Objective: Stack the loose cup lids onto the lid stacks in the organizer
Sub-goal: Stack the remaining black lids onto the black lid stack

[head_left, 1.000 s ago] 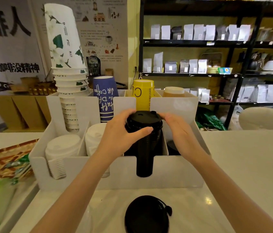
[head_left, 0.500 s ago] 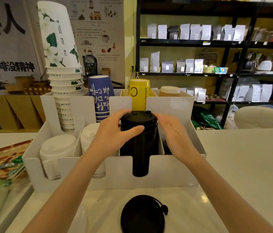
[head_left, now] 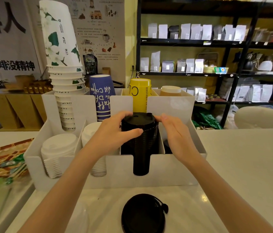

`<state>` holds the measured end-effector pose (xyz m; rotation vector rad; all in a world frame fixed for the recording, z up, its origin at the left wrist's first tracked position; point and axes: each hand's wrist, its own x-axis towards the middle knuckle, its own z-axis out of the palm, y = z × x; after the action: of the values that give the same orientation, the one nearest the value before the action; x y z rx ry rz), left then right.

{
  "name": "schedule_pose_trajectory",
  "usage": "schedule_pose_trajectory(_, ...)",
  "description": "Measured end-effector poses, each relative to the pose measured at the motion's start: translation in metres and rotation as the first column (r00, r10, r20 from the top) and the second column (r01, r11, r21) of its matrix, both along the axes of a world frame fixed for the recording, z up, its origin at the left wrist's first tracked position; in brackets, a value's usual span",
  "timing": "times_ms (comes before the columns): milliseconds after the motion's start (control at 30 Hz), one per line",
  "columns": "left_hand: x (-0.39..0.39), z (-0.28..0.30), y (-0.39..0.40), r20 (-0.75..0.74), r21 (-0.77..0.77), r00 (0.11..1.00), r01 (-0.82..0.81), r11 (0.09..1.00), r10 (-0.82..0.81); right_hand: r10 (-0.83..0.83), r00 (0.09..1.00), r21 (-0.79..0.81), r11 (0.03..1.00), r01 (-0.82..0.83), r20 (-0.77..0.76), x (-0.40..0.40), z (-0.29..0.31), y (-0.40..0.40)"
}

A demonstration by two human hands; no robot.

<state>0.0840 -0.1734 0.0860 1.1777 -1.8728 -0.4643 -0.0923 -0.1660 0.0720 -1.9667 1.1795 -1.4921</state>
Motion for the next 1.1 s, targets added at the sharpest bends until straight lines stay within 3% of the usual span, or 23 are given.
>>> schedule_pose_trajectory(267,-0.002,0.005,0.010,0.079,-0.057,0.997,0.011,0.998,-0.007,-0.009,0.995,0.064,0.998,0.002,0.099,-0.011,0.001,-0.003)
schedule_pose_trajectory(467,-0.003,0.012,0.045,0.022,-0.307,0.998,-0.056,0.950,0.065,-0.044,0.999,0.032,0.999,0.044,0.004,-0.016,-0.003,0.030)
schedule_pose_trajectory(567,-0.007,0.001,0.068,0.055,-0.352,0.997,-0.034,0.935,0.057,-0.050,0.998,0.034,0.998,0.051,-0.031,-0.018,-0.008,0.051)
schedule_pose_trajectory(667,-0.007,-0.025,0.091,0.068,-0.271,0.998,0.018,0.963,0.001,-0.051,0.995,0.083,0.995,0.057,-0.081,-0.016,-0.021,0.071)
schedule_pose_trajectory(800,-0.003,-0.069,0.111,0.125,-0.016,0.991,0.049,0.999,-0.046,-0.025,0.991,0.222,0.974,0.055,-0.134,-0.016,-0.048,0.091)
schedule_pose_trajectory(933,0.001,-0.103,0.120,0.183,0.195,0.982,0.020,0.981,-0.056,0.022,0.943,0.334,0.938,0.097,-0.333,-0.015,-0.074,0.102)
schedule_pose_trajectory(1100,0.000,-0.121,0.119,0.266,0.251,0.963,-0.026,0.968,-0.043,0.021,0.923,0.386,0.912,0.140,-0.385,-0.004,-0.094,0.108)
